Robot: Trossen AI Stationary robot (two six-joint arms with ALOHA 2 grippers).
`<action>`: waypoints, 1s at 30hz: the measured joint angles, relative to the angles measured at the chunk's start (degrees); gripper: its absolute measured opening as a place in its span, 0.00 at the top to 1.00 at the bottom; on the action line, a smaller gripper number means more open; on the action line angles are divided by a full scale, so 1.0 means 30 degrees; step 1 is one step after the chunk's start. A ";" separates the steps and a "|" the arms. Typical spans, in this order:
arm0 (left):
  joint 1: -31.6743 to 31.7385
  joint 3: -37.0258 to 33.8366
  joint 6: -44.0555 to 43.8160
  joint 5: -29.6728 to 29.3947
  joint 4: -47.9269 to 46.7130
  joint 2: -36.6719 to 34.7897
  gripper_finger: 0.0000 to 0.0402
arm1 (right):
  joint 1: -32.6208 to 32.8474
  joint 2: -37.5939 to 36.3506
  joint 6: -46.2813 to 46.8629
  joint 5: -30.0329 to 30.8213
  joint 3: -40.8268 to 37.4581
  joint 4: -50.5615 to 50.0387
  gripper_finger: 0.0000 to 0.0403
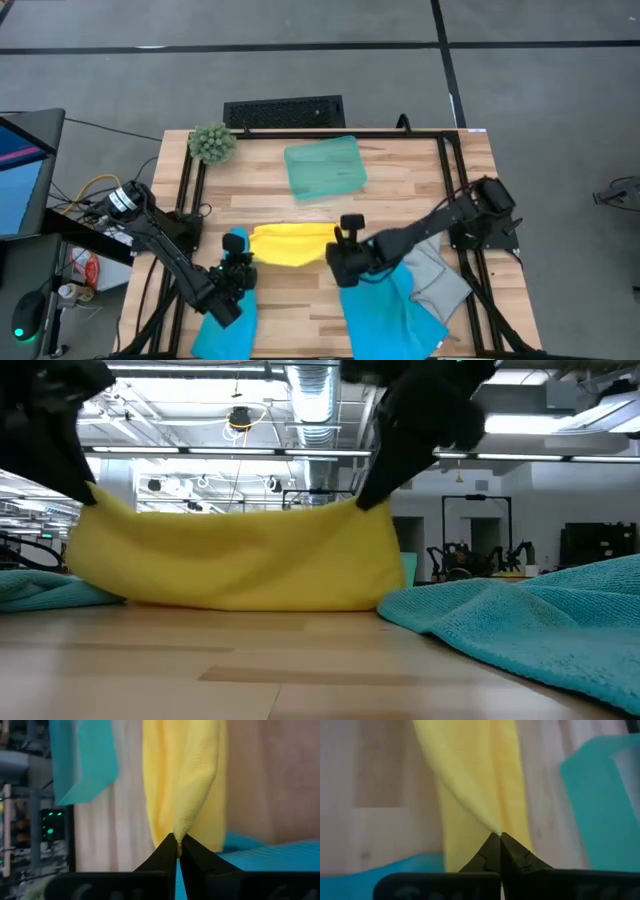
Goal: Fold microfiber towels
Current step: Fold the yellow microfiber towel
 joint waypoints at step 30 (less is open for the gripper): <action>0.4284 -0.4180 0.2462 -0.0685 0.4607 0.0029 0.97 | -0.4209 0.0222 -0.1256 -0.1094 -0.1942 0.0675 0.94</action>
